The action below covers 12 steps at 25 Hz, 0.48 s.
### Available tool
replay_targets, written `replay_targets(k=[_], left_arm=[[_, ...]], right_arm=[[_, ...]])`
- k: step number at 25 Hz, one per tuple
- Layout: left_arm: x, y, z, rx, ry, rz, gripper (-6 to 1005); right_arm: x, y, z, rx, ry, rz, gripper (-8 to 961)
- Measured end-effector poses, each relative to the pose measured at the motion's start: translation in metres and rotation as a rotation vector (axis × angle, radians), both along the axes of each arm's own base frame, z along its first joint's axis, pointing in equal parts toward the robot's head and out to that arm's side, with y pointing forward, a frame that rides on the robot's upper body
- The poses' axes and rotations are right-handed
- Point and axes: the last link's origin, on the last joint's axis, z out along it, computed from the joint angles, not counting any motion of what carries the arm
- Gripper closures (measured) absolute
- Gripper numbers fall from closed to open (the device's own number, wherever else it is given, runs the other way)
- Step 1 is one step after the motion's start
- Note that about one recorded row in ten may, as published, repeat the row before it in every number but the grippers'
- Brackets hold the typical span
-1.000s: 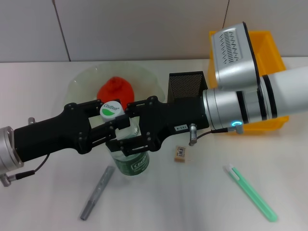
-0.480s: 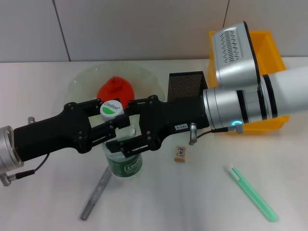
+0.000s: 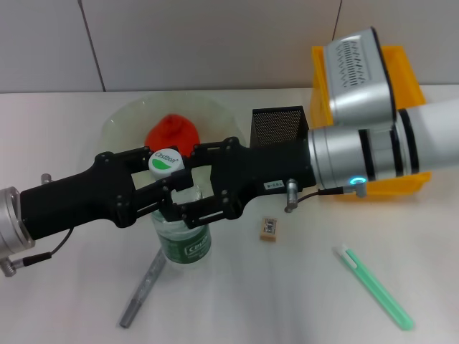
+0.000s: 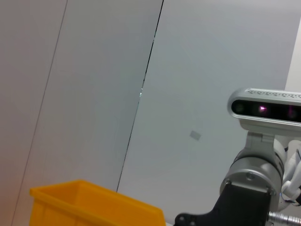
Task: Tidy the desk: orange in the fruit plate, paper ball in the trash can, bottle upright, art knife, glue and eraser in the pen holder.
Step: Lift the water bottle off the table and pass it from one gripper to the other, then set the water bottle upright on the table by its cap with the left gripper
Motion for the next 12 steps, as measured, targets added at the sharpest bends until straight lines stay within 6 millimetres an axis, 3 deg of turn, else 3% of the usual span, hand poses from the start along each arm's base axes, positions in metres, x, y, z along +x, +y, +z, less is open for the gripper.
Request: replay_targets(k=[8, 12], left_arm=[[-0.002, 0.002, 0.003, 0.004, 0.009, 0.01, 531], [-0.002, 0.007, 0.009, 0.02, 0.023, 0.019, 531]], right_arm=[[0.006, -0.008, 0.012, 0.004, 0.02, -0.015, 144], [0.023, -0.02, 0.019, -0.032, 0.017, -0.041, 145]])
